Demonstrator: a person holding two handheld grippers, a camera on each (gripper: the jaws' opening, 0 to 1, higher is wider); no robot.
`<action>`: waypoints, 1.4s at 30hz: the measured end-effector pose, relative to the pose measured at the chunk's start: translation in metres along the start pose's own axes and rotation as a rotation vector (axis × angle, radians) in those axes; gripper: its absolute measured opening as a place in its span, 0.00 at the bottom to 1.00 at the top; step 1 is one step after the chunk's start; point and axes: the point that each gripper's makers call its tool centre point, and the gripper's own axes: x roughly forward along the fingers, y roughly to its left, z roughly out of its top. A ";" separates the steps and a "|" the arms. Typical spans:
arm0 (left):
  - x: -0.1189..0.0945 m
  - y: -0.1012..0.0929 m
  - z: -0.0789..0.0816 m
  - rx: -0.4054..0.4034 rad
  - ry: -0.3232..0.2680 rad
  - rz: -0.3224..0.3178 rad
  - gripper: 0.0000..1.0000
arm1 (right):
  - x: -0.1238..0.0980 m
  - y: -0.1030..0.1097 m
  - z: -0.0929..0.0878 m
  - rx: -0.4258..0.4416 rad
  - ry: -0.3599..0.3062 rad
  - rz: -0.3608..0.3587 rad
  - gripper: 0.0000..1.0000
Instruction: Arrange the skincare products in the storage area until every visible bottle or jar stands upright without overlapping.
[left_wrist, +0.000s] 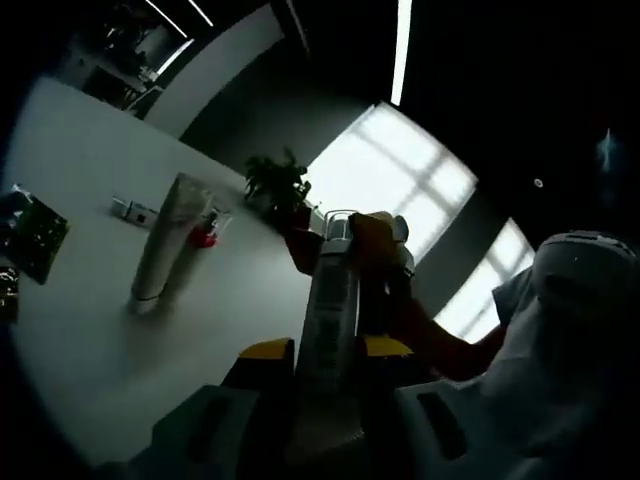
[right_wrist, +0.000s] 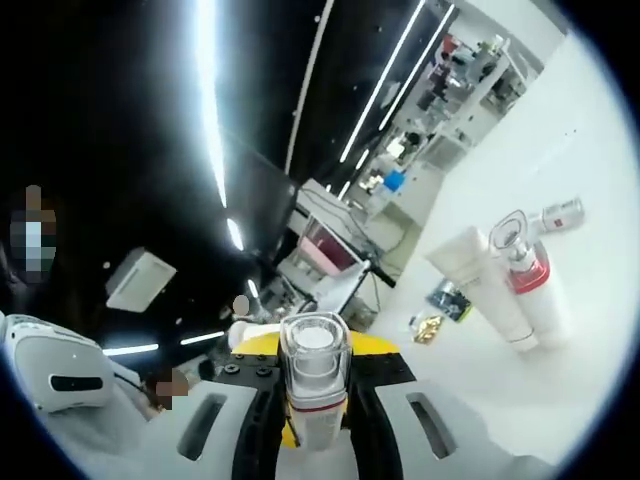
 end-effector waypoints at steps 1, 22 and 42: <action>0.000 0.001 0.000 0.003 -0.001 0.004 0.20 | 0.000 -0.001 0.000 -0.004 -0.001 -0.005 0.21; 0.002 0.056 0.022 0.580 0.151 0.419 0.35 | 0.006 -0.035 0.012 -0.190 -0.041 -0.240 0.21; 0.045 0.058 0.055 1.050 0.123 0.563 0.34 | -0.013 -0.039 0.041 -0.228 -0.334 -0.417 0.21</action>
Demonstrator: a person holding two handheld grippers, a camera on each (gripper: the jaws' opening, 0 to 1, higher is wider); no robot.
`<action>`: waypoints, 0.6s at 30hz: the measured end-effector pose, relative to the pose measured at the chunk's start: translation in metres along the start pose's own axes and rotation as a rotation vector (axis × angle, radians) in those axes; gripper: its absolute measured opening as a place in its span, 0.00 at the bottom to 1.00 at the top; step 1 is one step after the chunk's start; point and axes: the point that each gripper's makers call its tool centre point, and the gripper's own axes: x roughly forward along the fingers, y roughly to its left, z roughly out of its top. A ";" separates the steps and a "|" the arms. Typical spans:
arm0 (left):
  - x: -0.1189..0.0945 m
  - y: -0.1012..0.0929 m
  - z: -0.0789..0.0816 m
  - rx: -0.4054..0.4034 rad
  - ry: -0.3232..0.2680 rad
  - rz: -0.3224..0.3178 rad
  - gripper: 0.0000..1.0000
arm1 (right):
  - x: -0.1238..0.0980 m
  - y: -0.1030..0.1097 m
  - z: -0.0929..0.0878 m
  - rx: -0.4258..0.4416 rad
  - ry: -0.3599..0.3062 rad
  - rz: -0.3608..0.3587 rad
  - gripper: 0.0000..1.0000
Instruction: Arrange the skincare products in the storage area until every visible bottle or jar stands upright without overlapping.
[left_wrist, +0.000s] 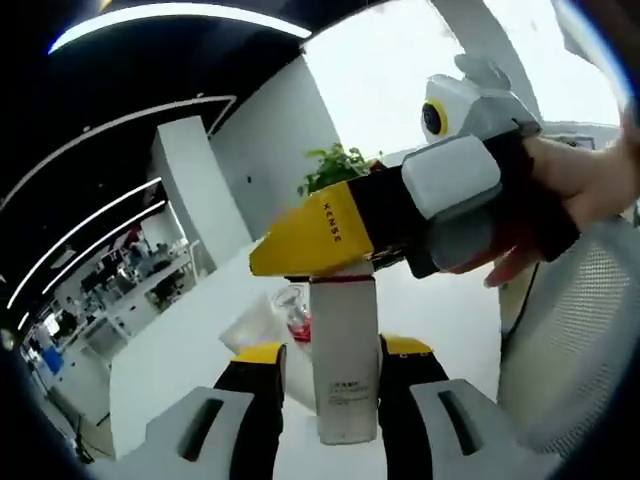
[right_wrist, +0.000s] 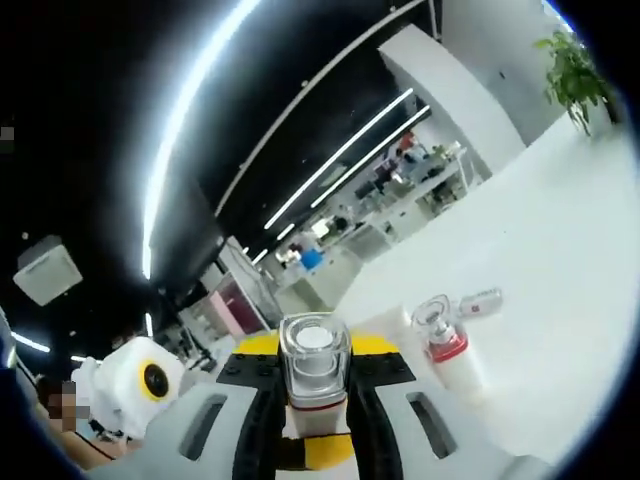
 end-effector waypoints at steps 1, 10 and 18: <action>0.001 -0.001 0.000 0.025 -0.001 0.001 0.33 | -0.001 -0.001 0.002 -0.011 -0.022 -0.019 0.21; 0.007 -0.008 0.002 0.068 -0.027 -0.003 0.25 | -0.012 -0.012 0.006 0.021 -0.087 -0.105 0.21; 0.009 -0.008 -0.006 0.097 -0.027 -0.012 0.25 | -0.015 -0.014 -0.001 0.007 -0.072 -0.135 0.21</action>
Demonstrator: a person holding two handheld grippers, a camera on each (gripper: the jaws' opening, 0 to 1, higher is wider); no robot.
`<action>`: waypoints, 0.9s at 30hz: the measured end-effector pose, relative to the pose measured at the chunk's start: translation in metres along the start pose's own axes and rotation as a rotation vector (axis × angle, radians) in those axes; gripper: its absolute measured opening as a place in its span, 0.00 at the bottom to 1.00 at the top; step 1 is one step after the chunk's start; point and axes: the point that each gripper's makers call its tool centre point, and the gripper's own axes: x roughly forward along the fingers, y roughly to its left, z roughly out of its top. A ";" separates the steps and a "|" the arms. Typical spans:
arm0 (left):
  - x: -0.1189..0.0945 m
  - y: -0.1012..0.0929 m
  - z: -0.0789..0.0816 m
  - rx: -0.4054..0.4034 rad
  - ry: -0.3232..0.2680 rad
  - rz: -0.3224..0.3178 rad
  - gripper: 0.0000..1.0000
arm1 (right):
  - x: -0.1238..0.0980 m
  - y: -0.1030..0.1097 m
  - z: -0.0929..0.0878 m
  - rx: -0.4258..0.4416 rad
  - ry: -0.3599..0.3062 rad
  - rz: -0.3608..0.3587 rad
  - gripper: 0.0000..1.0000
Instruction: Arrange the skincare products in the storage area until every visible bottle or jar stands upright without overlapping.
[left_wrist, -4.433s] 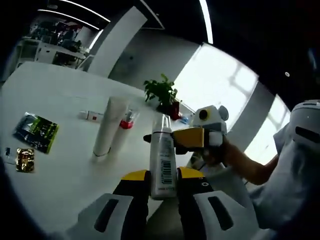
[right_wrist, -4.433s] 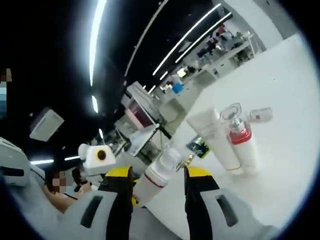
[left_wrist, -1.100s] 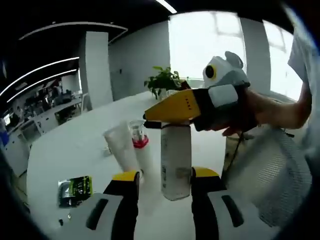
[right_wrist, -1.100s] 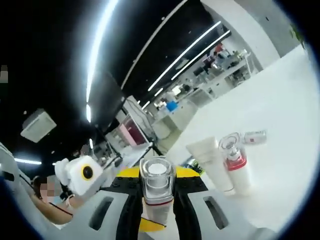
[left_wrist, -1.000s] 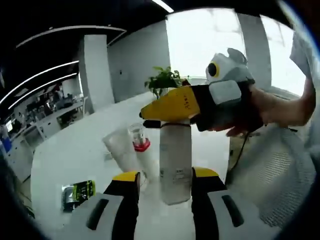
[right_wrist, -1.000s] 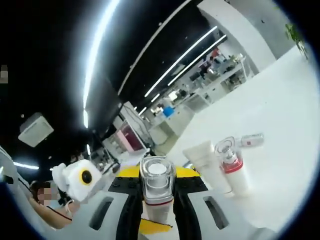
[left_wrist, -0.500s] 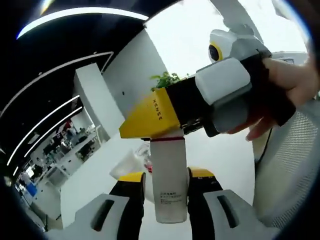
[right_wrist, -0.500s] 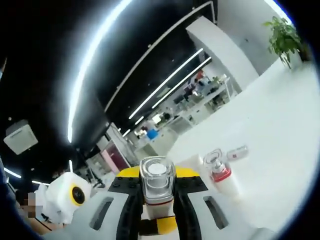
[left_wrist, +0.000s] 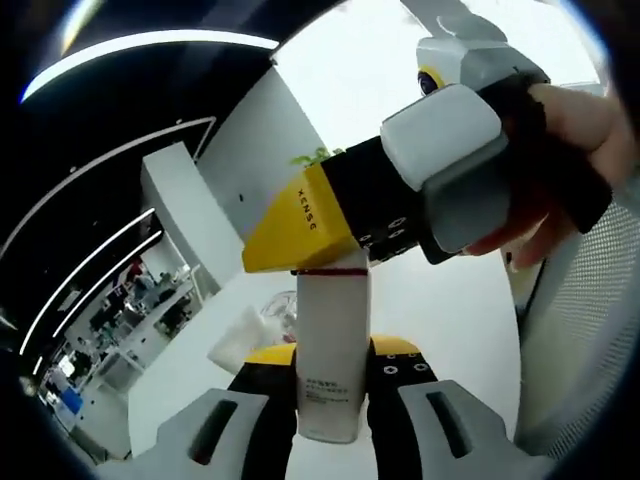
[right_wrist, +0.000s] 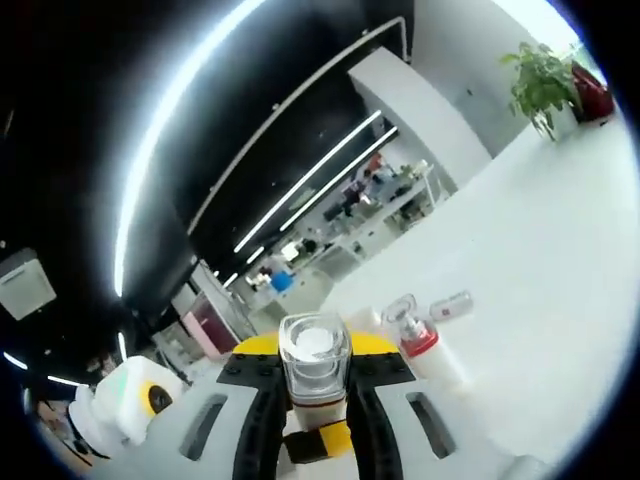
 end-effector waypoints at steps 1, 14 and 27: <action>0.000 -0.002 0.000 -0.001 -0.003 -0.013 0.25 | 0.000 0.000 0.000 0.003 0.003 -0.001 0.21; 0.001 -0.010 -0.010 -0.245 -0.004 -0.135 0.24 | 0.004 0.004 -0.010 -0.050 0.113 0.044 0.22; -0.004 -0.019 0.004 -0.539 -0.086 -0.268 0.23 | -0.004 0.001 -0.008 -0.130 0.229 0.155 0.22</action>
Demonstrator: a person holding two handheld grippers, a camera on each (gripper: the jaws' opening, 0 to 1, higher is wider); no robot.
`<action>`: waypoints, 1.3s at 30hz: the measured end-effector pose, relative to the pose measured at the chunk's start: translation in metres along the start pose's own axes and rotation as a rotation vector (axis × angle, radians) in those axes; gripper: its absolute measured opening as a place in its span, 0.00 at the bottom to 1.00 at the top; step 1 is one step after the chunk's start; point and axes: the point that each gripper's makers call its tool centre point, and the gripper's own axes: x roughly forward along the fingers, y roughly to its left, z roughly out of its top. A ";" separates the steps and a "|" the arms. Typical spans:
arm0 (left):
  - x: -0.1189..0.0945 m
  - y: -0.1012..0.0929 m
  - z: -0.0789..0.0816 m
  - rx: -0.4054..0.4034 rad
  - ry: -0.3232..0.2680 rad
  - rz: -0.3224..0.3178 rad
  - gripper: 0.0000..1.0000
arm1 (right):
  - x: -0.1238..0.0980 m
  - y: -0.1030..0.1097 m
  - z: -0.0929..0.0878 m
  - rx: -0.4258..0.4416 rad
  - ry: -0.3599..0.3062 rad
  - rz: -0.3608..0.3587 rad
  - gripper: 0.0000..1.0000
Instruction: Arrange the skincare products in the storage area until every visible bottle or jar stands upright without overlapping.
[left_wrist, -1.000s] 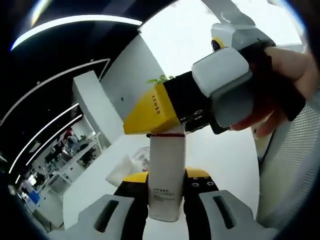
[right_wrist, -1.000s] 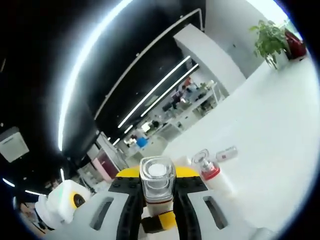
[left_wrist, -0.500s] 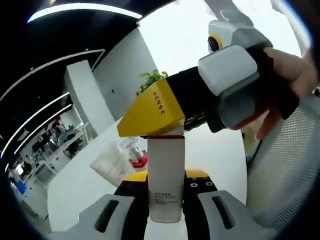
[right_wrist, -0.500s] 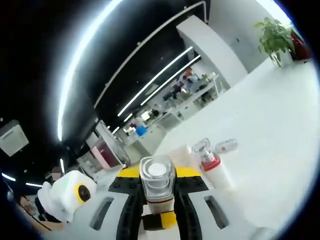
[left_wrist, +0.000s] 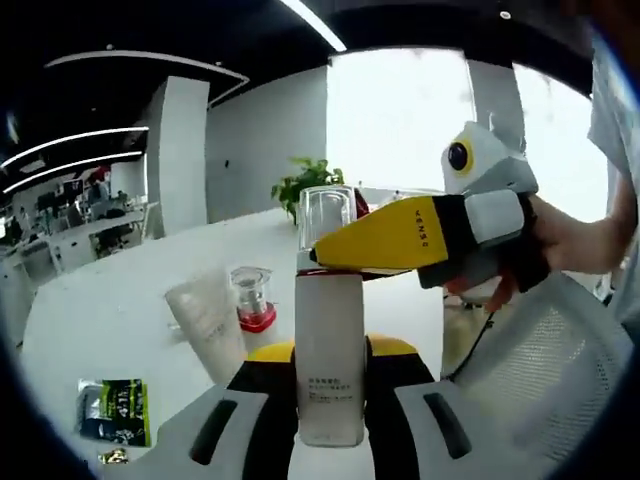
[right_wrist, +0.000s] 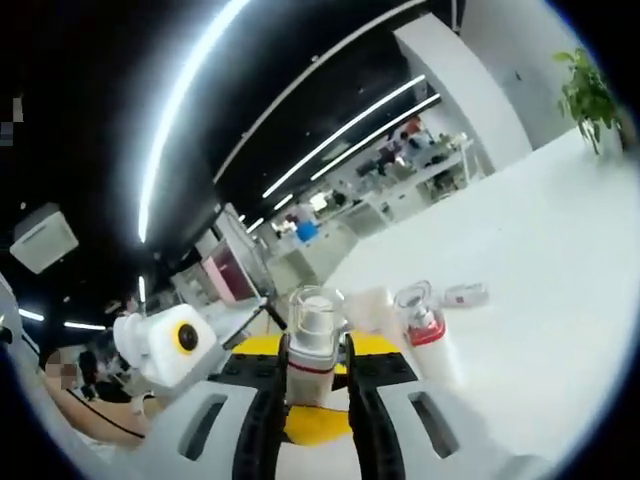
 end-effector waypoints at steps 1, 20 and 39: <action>0.001 -0.003 -0.002 -0.034 0.011 -0.018 0.23 | -0.001 0.001 0.000 -0.009 0.010 0.009 0.22; -0.001 -0.031 0.013 -0.224 -0.093 -0.228 0.22 | -0.008 0.013 0.015 0.106 0.035 0.186 0.23; 0.012 -0.022 -0.026 -0.082 0.036 -0.176 0.24 | 0.000 0.026 -0.012 -0.283 0.136 0.247 0.22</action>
